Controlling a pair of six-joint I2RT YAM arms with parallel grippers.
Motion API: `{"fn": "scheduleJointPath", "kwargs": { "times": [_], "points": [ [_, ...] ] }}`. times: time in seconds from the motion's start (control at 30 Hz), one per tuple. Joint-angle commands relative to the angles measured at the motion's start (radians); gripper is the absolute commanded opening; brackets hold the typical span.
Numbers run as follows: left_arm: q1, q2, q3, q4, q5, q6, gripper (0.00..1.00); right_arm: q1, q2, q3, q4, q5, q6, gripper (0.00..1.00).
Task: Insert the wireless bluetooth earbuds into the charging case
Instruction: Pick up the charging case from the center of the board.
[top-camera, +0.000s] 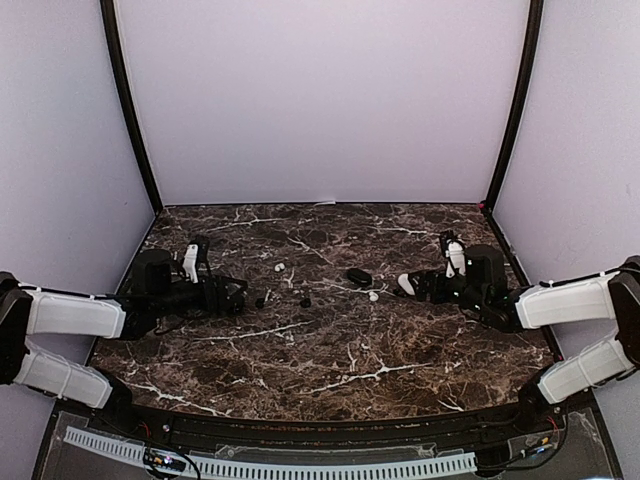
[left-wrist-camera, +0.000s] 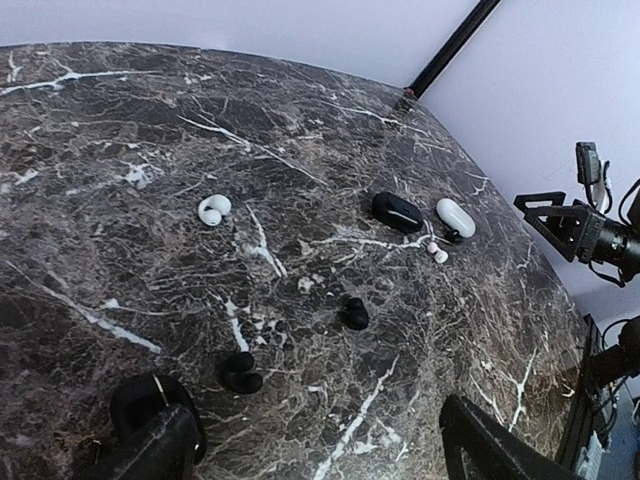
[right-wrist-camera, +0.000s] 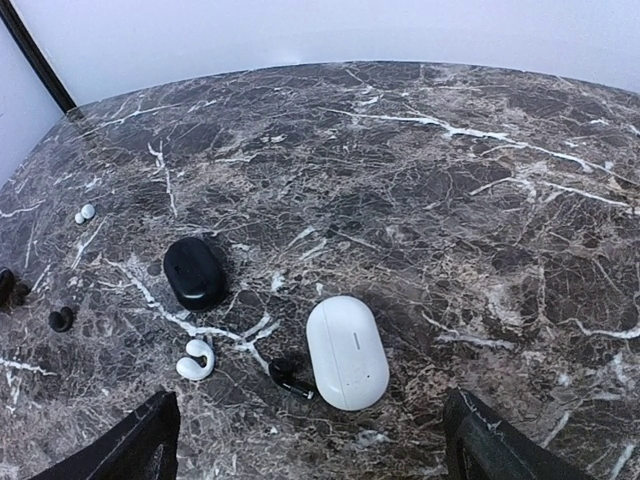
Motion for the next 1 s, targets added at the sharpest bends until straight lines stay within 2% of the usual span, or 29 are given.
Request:
{"fn": "scheduleJointPath", "kwargs": {
  "times": [0.0, 0.1, 0.23, 0.43, 0.63, 0.97],
  "points": [
    [-0.002, -0.064, 0.007, -0.121, -0.165, 0.035, 0.98, 0.006, -0.016, 0.013, 0.038, 0.048, -0.047, 0.91],
    [-0.003, -0.05, 0.085, -0.327, -0.257, -0.013, 0.97, 0.006, -0.034, -0.003, 0.044, 0.058, -0.038, 0.91],
    [-0.002, -0.028, 0.131, -0.457, -0.264, -0.063, 0.97, 0.006, -0.056, -0.001, 0.032, 0.076, -0.032, 0.9],
    [-0.003, 0.043, 0.173, -0.495, -0.193, -0.065, 0.97, 0.006, -0.086, -0.01, 0.027, 0.078, -0.032, 0.9],
    [-0.003, 0.169, 0.279, -0.576, -0.194, -0.073, 0.96, 0.005, -0.095, -0.011, 0.018, 0.081, -0.037, 0.89],
    [-0.002, 0.241, 0.319, -0.611, -0.068, -0.101, 0.95, 0.005, -0.108, -0.011, 0.007, 0.089, -0.041, 0.89]
  ]
}}
